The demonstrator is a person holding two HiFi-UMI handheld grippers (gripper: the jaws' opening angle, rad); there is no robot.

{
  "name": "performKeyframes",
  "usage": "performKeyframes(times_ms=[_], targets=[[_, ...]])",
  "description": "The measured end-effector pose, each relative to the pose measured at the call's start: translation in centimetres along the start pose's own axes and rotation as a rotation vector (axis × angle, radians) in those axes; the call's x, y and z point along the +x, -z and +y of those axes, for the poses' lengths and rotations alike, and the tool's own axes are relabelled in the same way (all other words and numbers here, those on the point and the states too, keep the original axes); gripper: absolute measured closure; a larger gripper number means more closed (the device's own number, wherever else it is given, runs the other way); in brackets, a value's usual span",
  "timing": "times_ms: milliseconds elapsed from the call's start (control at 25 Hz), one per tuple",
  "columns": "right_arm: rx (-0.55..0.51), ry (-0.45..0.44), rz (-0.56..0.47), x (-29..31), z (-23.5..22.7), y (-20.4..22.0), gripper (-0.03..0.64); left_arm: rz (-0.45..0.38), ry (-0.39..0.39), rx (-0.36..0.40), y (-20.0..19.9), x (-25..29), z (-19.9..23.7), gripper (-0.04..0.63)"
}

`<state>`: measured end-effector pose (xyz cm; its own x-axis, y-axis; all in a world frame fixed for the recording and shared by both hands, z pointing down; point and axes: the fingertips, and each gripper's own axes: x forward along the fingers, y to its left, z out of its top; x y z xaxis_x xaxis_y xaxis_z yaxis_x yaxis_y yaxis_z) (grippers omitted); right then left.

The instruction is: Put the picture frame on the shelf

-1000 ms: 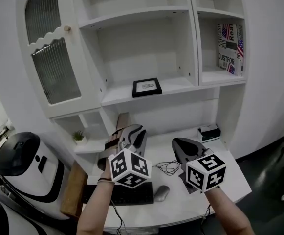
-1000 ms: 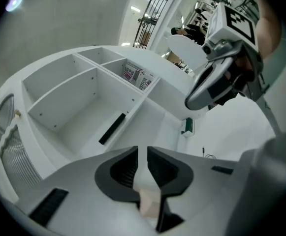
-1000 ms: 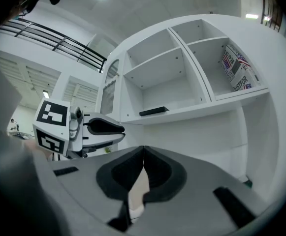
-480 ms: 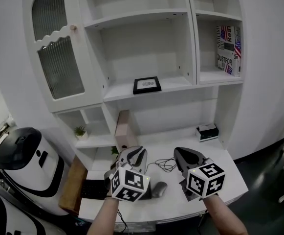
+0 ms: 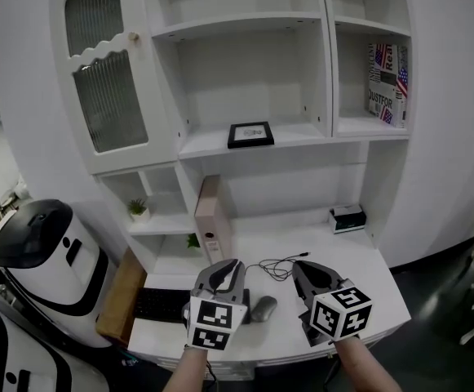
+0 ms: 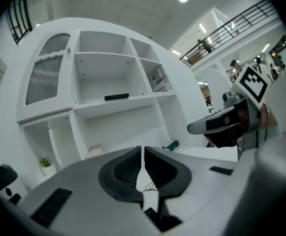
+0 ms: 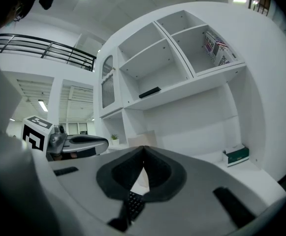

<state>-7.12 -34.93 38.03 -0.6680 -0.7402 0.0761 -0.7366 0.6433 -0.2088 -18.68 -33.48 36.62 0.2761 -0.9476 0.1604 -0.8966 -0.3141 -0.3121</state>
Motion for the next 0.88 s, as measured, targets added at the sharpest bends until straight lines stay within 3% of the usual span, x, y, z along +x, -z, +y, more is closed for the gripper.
performKeyframes(times_ms=[480,880], targets=[[-0.022,-0.016,0.011,-1.4,0.7,2.1,0.617,0.053,-0.049,-0.26,4.4,-2.0,-0.3,0.571],[-0.025,-0.01,0.032,-2.1,0.7,3.3,0.617,0.075,-0.035,-0.333,6.0,-2.7,-1.8,0.572]])
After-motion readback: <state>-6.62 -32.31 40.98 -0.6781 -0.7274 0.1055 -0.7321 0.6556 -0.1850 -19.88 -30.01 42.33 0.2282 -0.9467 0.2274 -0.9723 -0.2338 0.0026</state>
